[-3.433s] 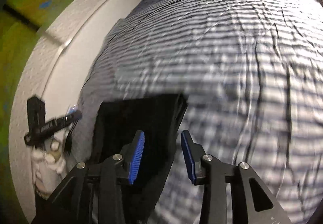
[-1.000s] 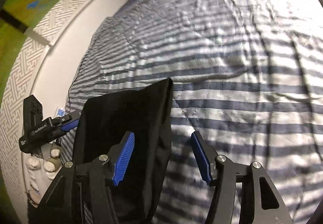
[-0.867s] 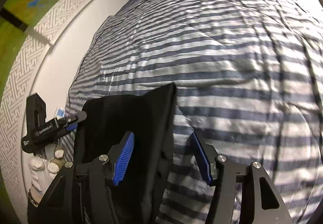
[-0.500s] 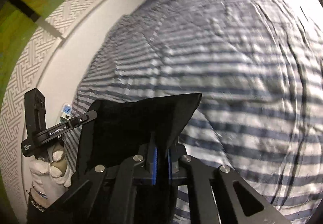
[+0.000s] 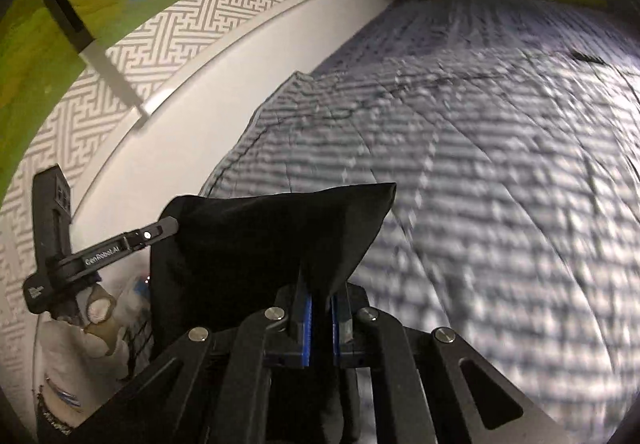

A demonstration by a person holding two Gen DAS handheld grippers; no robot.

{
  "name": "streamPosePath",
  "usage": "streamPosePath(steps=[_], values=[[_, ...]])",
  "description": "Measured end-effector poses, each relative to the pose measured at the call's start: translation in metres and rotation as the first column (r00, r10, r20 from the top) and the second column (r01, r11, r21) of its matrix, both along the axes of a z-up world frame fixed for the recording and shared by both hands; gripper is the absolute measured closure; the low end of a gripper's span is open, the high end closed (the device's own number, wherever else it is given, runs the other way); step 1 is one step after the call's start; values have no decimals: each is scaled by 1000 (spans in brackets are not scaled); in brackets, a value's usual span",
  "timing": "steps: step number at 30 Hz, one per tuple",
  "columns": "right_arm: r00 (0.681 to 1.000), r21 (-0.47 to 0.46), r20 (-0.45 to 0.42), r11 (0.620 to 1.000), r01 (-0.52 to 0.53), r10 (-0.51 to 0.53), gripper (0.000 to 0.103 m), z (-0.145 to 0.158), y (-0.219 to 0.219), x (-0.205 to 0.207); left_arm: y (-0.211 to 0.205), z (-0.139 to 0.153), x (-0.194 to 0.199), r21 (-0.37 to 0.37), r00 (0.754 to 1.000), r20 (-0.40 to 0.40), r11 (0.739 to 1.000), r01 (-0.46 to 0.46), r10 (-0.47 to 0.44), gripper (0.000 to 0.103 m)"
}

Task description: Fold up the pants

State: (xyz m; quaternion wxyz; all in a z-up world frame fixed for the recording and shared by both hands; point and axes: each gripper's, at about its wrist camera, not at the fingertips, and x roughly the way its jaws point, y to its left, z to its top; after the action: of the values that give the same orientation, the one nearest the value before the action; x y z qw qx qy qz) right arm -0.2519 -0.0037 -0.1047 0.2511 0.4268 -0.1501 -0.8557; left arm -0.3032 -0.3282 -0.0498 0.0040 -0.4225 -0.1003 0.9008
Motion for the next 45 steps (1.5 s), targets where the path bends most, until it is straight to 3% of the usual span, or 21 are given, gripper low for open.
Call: streamPosePath(steps=[6, 13, 15, 16, 17, 18, 23, 25, 30, 34, 35, 39, 43, 45], values=[[998, 62, -56, 998, 21, -17, 97, -9, -37, -65, -18, -4, -71, -35, 999, -25, 998, -47, 46, 99], [997, 131, -55, 990, 55, -48, 96, -39, -56, -115, -26, -39, -123, -66, 997, 2, 995, -78, 78, 98], [997, 159, 4, 985, 71, -73, 91, -52, -55, -125, -25, -48, -127, -72, 996, 28, 994, -87, 89, 93], [995, 168, 34, 982, 88, -95, 84, -56, -51, -127, -27, -49, -126, -56, 994, 40, 993, -102, 105, 88], [992, 159, 48, 981, 108, -117, 80, -57, -44, -126, -27, -48, -121, -38, 994, 37, 994, -106, 107, 76], [991, 145, 37, 982, 121, -128, 79, -55, -37, -120, -27, -47, -113, -33, 994, 27, 994, -102, 102, 71], [997, 238, -42, 968, 75, -67, 79, -32, -18, -67, 1, -36, -54, -102, 999, 37, 995, -20, 24, 71], [997, 247, -53, 967, 62, -50, 79, -21, -8, -41, 15, -28, -22, -94, 999, 41, 995, 15, -11, 71], [998, 180, -17, 982, 57, -54, 79, 16, 34, 36, 52, 2, 64, -81, 999, 24, 996, 45, -43, 71], [998, 161, -14, 985, 62, -60, 79, 48, 64, 104, 93, 39, 144, -90, 998, -26, 994, 63, -65, 70], [998, 164, -19, 984, 65, -62, 79, 56, 71, 121, 102, 50, 166, -89, 997, -42, 994, 55, -59, 65], [995, 188, -78, 979, 80, -66, 76, 92, 97, 193, 141, 90, 246, -143, 991, -106, 987, 68, -84, 60], [993, 193, -102, 978, 79, -60, 76, 121, 117, 262, 167, 122, 318, -138, 985, -144, 987, 79, -99, 56], [989, 195, -133, 977, 84, -58, 75, 138, 128, 298, 182, 137, 355, -180, 980, -167, 981, 76, -107, 50]])
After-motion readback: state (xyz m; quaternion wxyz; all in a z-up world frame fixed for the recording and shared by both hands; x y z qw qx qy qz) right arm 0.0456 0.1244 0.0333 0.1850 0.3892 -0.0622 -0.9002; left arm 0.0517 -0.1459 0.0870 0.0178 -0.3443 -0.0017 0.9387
